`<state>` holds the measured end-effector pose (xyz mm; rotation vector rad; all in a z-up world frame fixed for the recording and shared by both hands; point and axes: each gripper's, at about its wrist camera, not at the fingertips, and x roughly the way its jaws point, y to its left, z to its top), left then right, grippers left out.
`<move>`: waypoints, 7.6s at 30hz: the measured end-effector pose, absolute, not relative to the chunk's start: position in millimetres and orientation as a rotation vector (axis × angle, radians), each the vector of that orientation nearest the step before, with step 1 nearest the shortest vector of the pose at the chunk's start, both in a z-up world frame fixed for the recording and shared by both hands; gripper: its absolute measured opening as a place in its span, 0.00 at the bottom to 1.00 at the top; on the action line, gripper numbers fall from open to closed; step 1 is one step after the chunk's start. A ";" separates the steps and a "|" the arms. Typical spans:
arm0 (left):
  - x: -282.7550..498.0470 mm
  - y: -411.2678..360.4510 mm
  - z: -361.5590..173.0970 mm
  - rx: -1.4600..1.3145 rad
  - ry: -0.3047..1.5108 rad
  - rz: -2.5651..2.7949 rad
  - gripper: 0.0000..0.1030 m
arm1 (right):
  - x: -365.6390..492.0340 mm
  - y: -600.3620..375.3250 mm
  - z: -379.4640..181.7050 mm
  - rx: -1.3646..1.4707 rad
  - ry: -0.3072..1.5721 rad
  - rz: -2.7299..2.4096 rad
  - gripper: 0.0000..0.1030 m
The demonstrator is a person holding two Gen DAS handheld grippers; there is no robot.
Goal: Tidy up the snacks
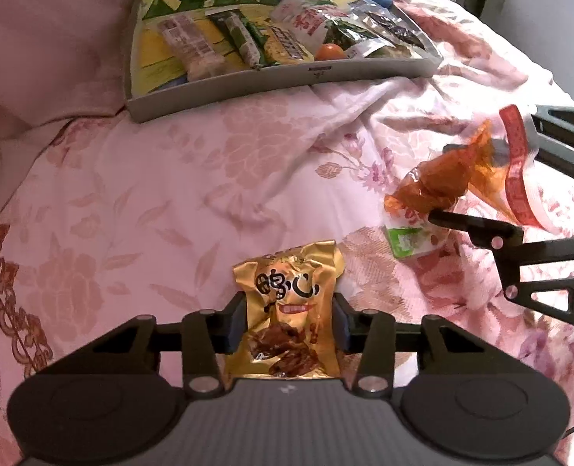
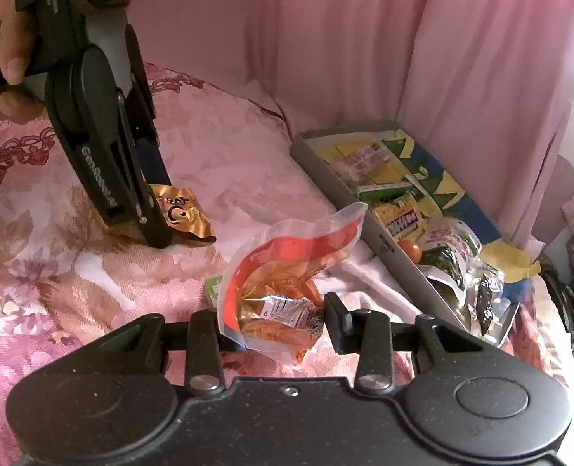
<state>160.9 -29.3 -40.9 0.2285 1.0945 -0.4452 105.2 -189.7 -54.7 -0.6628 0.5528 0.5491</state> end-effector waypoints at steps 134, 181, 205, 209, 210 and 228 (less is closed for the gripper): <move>296.2 -54.7 46.9 -0.092 0.558 0.005 0.99 | 259.5 -243.9 33.3 -0.257 0.320 0.133 0.97; 180.8 -31.7 85.1 -0.061 0.537 -0.075 1.00 | 157.2 -263.1 85.7 -0.066 0.252 -0.014 0.99; 126.4 -15.9 74.7 -0.091 0.487 -0.027 1.00 | 115.2 -261.5 67.1 -0.015 0.300 0.006 0.99; 116.0 -6.5 66.9 -0.119 0.490 -0.009 1.00 | 106.8 -260.4 58.2 -0.012 0.325 0.017 0.99; 113.8 -3.8 64.6 -0.127 0.491 -0.006 1.00 | 104.8 -259.6 56.2 -0.018 0.326 0.019 0.99; 94.0 6.0 37.4 -0.094 0.465 0.018 1.00 | 85.0 -241.8 33.4 -0.025 0.338 0.078 0.99</move>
